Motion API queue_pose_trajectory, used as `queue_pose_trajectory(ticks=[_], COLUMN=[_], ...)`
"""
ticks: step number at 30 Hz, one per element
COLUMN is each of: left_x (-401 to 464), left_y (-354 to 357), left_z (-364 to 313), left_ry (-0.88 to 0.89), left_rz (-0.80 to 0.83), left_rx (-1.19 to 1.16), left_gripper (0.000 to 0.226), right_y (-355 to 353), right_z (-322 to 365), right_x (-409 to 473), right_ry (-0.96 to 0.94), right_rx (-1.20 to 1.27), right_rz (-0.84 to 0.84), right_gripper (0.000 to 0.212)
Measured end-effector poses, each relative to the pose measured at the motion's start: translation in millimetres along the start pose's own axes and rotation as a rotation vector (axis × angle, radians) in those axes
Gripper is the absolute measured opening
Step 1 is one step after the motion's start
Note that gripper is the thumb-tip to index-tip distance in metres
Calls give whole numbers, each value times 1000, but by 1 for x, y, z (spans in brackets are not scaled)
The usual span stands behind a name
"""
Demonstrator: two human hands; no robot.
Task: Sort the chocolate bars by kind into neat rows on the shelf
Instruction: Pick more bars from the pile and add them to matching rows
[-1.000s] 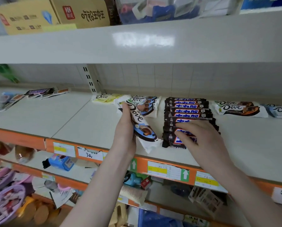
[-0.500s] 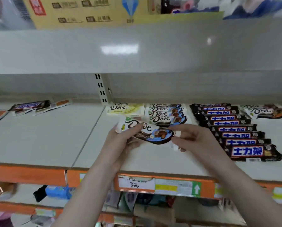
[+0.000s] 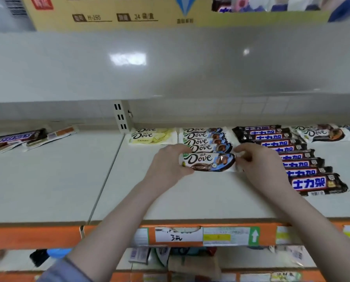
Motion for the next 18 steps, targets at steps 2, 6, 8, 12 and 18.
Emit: queue_pose_trajectory(ticks=[2,6,8,12,18], left_x=[6,10,12,12,8], left_y=[1,5,7,9,7], left_z=[0,2,3,5,1], left_ry=[16,30,38,52,37], left_rz=[-12,-31,-41,-58,-114], left_rx=[48,80,93,119,294], left_gripper=[48,47,47,48,50], right_y=[5,15,22,27,25], right_z=[3,3,1,-1,6], right_x=[5,18,22,22,19], right_ry=[-37,-74,-86,-144,-227], right_rx=[-50,-203,-287,-348,-488], right_rz=[-1,6,17,-36,-64], right_gripper=[26,23,21,13,23])
Point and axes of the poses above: each hand's wrist, its own x-axis towards the middle knuckle, its own y-axis out of the palm, z = x × y, the point moved 6 cm from there along x, towards the middle knuckle, and after that the axes turned 1 degree about -x, right-handed, at the moved point
